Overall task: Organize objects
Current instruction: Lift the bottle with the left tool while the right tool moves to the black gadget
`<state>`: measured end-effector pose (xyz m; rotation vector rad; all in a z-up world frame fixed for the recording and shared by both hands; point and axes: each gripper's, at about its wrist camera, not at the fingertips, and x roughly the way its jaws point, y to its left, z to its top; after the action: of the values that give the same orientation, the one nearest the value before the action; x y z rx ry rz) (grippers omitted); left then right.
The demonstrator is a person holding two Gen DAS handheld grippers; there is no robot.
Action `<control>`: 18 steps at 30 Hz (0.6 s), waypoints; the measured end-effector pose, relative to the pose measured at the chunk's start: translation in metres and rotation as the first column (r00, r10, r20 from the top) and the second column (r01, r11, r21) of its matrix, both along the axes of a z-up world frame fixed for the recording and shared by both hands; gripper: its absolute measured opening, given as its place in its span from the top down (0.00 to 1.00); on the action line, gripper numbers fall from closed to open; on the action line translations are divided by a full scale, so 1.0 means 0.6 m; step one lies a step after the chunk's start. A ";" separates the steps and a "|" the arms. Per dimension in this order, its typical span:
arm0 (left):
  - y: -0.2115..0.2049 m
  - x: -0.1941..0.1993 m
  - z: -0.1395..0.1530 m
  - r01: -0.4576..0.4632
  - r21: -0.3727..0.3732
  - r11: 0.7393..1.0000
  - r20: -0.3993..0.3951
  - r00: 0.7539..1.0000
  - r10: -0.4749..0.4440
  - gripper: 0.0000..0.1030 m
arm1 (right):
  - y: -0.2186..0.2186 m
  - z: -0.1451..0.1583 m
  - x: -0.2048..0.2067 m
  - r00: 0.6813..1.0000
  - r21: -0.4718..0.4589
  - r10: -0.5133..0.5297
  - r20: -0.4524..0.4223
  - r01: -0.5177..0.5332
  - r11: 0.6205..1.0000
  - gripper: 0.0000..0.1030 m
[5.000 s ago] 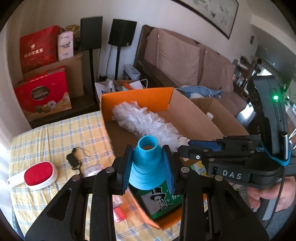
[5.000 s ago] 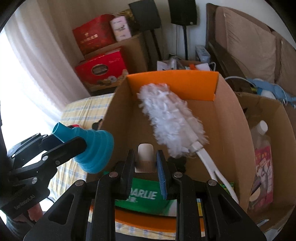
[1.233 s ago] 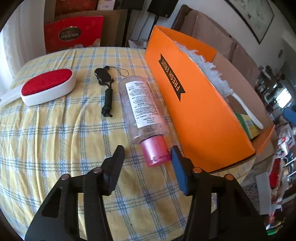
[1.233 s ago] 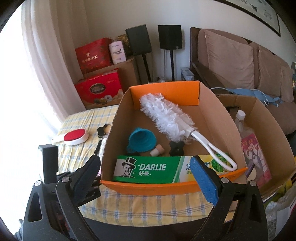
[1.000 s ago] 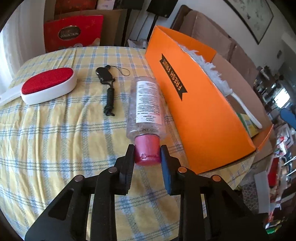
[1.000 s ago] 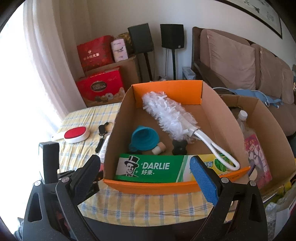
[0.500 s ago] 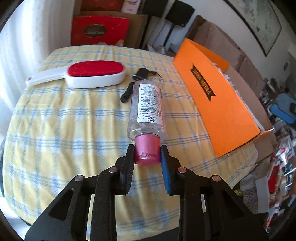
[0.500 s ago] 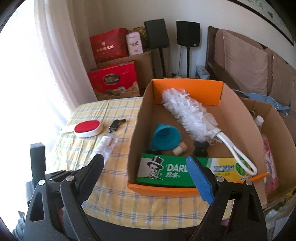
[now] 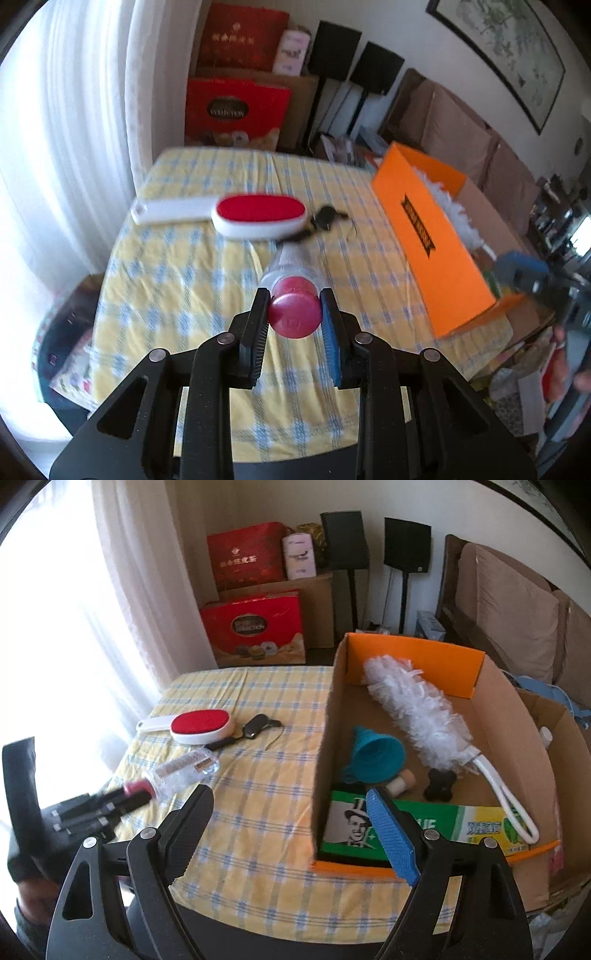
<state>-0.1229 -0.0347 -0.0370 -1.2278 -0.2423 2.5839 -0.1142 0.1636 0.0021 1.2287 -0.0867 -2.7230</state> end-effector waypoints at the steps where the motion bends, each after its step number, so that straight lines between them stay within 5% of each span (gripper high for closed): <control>1: -0.003 -0.006 0.007 -0.003 -0.003 1.000 -0.008 1.000 0.003 0.76 | -0.003 -0.001 0.000 1.000 0.001 0.003 0.001 -0.003 1.000 0.16; 12: -0.010 -0.032 0.055 0.002 0.000 1.000 -0.075 0.997 -0.002 0.76 | -0.026 0.007 -0.021 0.999 0.022 0.037 -0.016 -0.036 0.999 0.16; 18: -0.027 -0.030 0.048 -0.005 0.035 0.999 -0.062 0.998 0.008 0.76 | -0.041 0.008 -0.086 0.998 -0.062 0.062 0.015 -0.061 0.996 0.24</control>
<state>-0.1409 -0.0512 -0.0080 -1.1341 -0.2773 2.6075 -0.1658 0.1391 0.0072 1.2174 -0.1312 -2.6375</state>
